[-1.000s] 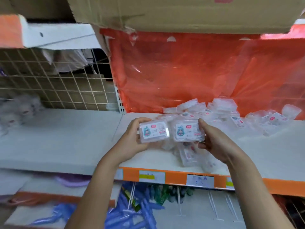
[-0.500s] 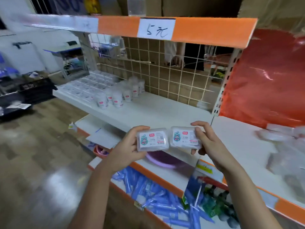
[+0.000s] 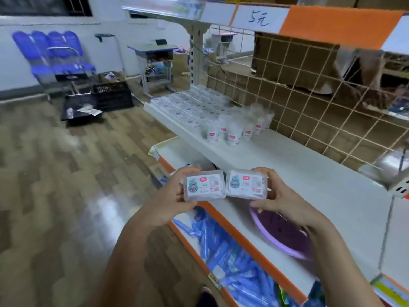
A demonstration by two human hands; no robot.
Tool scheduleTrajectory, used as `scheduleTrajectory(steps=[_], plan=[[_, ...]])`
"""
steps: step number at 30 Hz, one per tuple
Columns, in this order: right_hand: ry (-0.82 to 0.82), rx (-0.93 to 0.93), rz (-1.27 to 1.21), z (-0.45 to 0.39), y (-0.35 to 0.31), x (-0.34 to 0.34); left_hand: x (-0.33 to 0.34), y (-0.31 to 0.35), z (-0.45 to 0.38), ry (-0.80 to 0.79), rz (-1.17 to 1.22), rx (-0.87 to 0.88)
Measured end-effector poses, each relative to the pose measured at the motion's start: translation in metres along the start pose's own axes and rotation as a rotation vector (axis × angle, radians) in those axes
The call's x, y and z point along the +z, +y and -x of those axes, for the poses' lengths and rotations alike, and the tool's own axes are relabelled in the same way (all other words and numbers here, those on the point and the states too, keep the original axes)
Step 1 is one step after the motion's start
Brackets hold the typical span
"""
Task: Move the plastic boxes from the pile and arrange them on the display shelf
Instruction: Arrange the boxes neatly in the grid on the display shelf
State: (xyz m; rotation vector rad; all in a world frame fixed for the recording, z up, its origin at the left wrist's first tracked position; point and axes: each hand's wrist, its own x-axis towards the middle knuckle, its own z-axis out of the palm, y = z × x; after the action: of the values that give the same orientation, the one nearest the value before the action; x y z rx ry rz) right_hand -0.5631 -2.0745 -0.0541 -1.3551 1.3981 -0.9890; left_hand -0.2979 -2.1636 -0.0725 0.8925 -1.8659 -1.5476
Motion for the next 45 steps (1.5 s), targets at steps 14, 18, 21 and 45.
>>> scheduleTrajectory(steps=[14,18,21,45], plan=[[0.071,-0.085,0.199,-0.209,-0.042,-0.018,-0.146,-0.011,-0.165,0.03,-0.107,0.065],[0.191,-0.073,0.281,-0.263,-0.051,-0.038,-0.173,-0.002,-0.227,0.017,-0.133,0.098],[0.258,-0.036,0.329,-0.292,-0.053,-0.047,-0.186,-0.006,-0.267,-0.028,-0.147,0.082],[0.738,0.576,0.78,-0.434,-0.031,-0.107,-0.217,-0.018,-0.53,-0.574,-0.706,0.391]])
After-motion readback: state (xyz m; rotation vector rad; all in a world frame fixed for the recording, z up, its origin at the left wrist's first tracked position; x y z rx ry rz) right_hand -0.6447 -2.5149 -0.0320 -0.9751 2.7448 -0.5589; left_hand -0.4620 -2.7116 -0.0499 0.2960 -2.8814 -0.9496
